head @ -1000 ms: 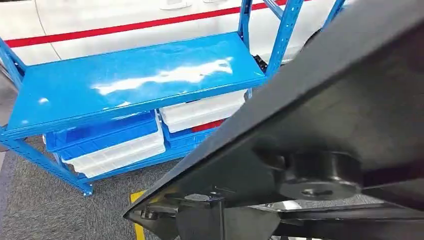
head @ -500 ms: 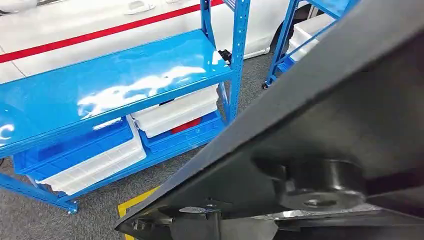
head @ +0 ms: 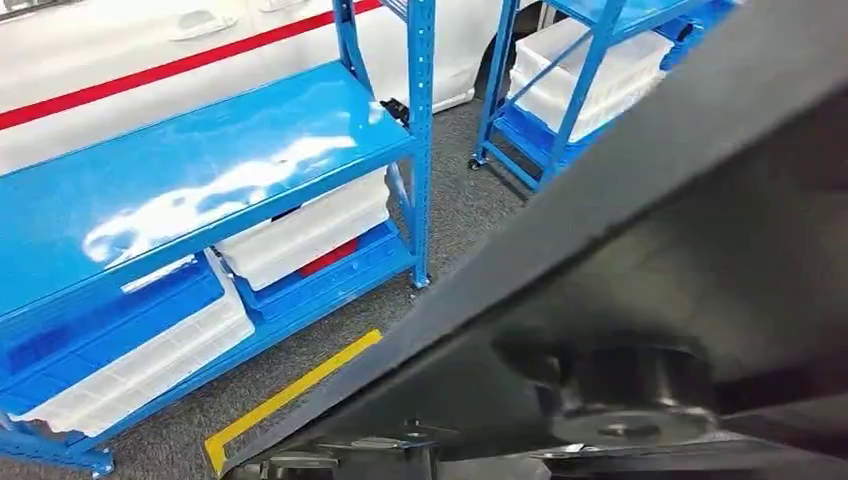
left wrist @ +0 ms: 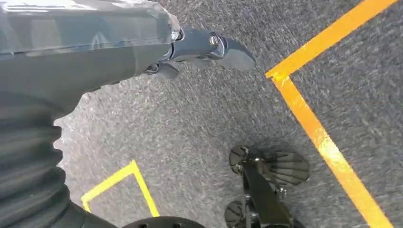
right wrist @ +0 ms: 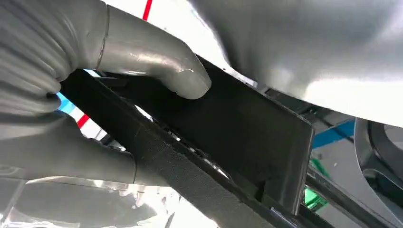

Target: Take the parts from the cabinet and place them on the table.

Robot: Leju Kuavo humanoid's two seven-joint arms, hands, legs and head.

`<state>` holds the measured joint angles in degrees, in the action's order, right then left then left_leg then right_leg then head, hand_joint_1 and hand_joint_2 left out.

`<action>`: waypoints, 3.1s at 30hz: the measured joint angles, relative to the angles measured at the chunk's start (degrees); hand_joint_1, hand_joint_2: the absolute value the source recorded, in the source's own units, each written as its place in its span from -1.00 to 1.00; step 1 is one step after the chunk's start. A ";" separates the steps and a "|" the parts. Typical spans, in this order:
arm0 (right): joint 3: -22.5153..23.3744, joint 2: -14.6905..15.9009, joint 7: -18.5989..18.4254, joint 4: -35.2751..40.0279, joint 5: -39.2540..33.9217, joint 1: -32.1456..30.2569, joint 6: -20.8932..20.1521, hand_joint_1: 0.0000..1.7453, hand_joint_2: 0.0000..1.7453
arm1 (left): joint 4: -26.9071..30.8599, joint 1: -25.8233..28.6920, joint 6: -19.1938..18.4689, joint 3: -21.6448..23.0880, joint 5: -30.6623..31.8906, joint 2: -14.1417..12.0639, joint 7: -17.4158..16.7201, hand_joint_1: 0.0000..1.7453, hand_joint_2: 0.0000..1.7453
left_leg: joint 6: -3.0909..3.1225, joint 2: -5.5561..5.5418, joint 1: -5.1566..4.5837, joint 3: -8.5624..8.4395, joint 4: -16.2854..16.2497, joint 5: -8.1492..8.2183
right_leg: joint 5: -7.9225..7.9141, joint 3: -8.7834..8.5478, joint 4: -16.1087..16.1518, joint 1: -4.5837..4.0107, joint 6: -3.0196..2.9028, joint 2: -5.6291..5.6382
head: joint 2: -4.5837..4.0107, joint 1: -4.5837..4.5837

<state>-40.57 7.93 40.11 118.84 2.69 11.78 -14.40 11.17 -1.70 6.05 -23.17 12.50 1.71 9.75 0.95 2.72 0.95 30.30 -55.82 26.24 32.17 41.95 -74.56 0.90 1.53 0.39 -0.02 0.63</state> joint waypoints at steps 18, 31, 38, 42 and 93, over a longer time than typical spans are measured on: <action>0.26 -1.31 -0.07 -3.04 -1.77 1.71 -3.61 1.00 1.00 | 0.00 -0.21 0.55 -1.55 -0.24 0.79 1.16 -1.00 1.00 | -2.22 -3.58 0.22 2.34 -6.86 2.01 | -6.83 -8.32 16.39 -0.66 -3.49 4.18 | 0.00 0.02; 3.06 -1.40 -0.07 -5.33 -1.31 2.80 -3.02 1.00 1.00 | 0.02 -0.16 -1.25 -1.44 1.88 0.70 2.12 -1.00 1.00 | 0.05 -0.11 -0.06 0.00 -0.29 0.42 | -1.29 0.50 0.77 -0.02 -0.32 -0.19 | 0.00 0.02; 4.07 -1.31 0.02 -5.42 -0.24 2.10 -1.05 1.00 1.00 | 0.02 -0.68 -0.96 -0.98 3.63 0.59 1.18 -1.00 1.00 | -1.89 3.21 -0.56 -0.83 -0.55 1.36 | -6.38 -7.91 16.40 -1.06 -2.09 -2.35 | 0.00 0.02; 4.42 -1.38 0.07 -6.79 0.87 2.74 -0.18 1.00 1.00 | 0.04 -0.88 -0.46 -0.96 3.80 0.50 1.14 -1.00 1.00 | -2.75 -1.26 -0.07 2.21 -8.30 6.73 | -6.96 -8.12 17.14 -0.36 -3.47 -0.34 | 0.00 0.04; 11.87 0.85 0.09 -11.23 0.30 -3.01 8.68 1.00 1.00 | 0.09 -1.08 -1.27 -2.16 9.31 -4.68 1.25 -1.00 1.00 | 0.15 0.47 -0.57 0.20 -0.23 0.36 | -2.55 -1.75 4.51 -0.11 -0.30 -0.41 | 0.00 0.02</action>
<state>-28.70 8.79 40.19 107.60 2.99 8.76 -5.73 11.26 -2.78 4.79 -25.33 21.81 -2.97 11.00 1.10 3.20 0.38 30.50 -56.05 26.60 29.62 40.20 -70.05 0.78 1.23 -0.02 -0.02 0.66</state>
